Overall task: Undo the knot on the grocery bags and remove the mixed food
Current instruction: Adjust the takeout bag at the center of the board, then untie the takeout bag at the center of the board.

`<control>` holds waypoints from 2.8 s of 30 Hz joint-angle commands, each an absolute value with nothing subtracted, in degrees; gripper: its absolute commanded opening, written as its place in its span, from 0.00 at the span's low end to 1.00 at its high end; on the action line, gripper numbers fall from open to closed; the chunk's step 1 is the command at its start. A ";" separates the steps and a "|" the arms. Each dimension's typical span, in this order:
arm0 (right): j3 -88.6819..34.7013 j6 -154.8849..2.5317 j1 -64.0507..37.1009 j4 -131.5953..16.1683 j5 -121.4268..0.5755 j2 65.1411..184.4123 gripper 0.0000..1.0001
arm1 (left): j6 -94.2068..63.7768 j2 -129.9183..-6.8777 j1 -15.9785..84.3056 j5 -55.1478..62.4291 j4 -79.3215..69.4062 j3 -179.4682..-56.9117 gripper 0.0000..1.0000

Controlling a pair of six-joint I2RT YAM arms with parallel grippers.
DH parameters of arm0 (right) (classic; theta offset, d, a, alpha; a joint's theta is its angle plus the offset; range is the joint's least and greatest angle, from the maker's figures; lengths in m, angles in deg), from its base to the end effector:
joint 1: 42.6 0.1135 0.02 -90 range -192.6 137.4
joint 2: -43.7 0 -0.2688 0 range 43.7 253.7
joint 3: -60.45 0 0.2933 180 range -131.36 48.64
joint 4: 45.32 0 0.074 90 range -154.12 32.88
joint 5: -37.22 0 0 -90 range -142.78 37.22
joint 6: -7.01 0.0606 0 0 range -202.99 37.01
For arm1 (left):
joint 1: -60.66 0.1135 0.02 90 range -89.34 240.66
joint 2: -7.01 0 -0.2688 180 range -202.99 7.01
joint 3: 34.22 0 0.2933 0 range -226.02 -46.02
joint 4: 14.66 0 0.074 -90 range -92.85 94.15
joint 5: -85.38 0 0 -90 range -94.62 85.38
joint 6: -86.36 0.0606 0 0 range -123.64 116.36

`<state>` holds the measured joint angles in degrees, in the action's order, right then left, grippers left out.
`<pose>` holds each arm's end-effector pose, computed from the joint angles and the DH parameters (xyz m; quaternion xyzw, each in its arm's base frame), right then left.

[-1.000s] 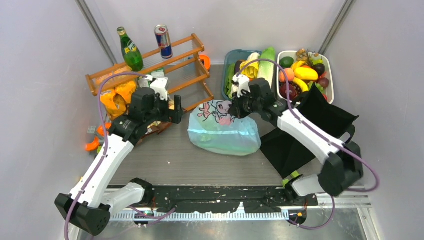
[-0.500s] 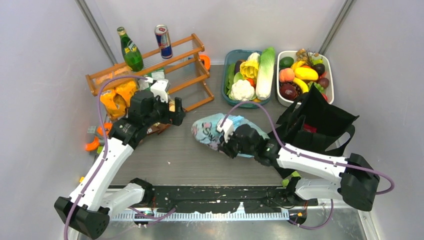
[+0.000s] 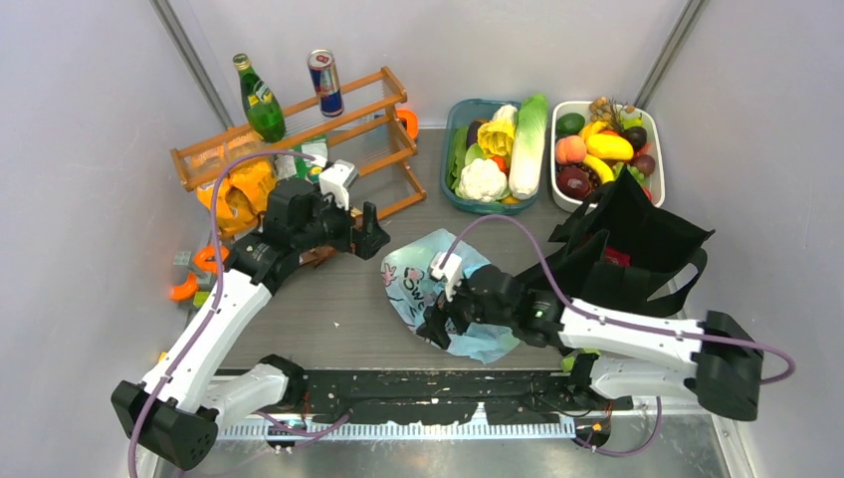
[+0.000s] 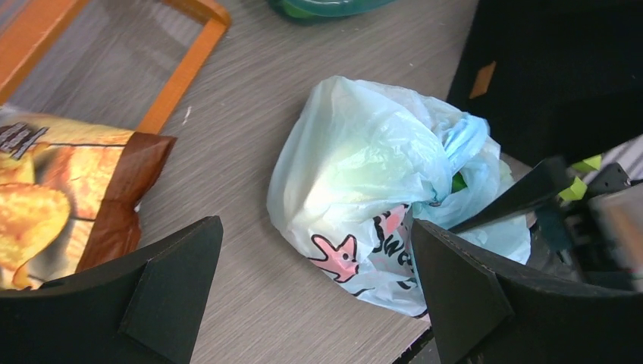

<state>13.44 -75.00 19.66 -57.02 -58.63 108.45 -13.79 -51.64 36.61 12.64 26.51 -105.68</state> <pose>0.1349 0.2698 0.2012 -0.4163 0.7558 0.3258 0.3865 0.2504 -0.1314 0.3454 0.1791 0.8335 -0.2721 0.4463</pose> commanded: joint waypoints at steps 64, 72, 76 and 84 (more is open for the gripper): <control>19.51 -65.52 -7.06 -51.63 -58.16 92.11 0.97 | -25.61 -72.54 5.73 -29.65 16.37 -102.83 0.00; 14.30 -66.82 1.38 -47.79 -53.54 101.36 0.97 | -42.28 -60.40 9.73 -35.65 14.80 -90.47 0.00; 12.18 -67.72 6.88 -47.84 -46.82 102.78 0.97 | -44.43 -56.17 9.73 -37.43 11.07 -88.04 0.00; 13.46 -66.02 15.62 -48.12 -39.90 100.04 0.97 | -37.03 -57.66 9.84 -33.46 5.60 -92.06 0.00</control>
<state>14.47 -66.54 12.14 -50.81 -46.15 102.22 -40.23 -57.13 9.73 -33.31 11.60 -88.02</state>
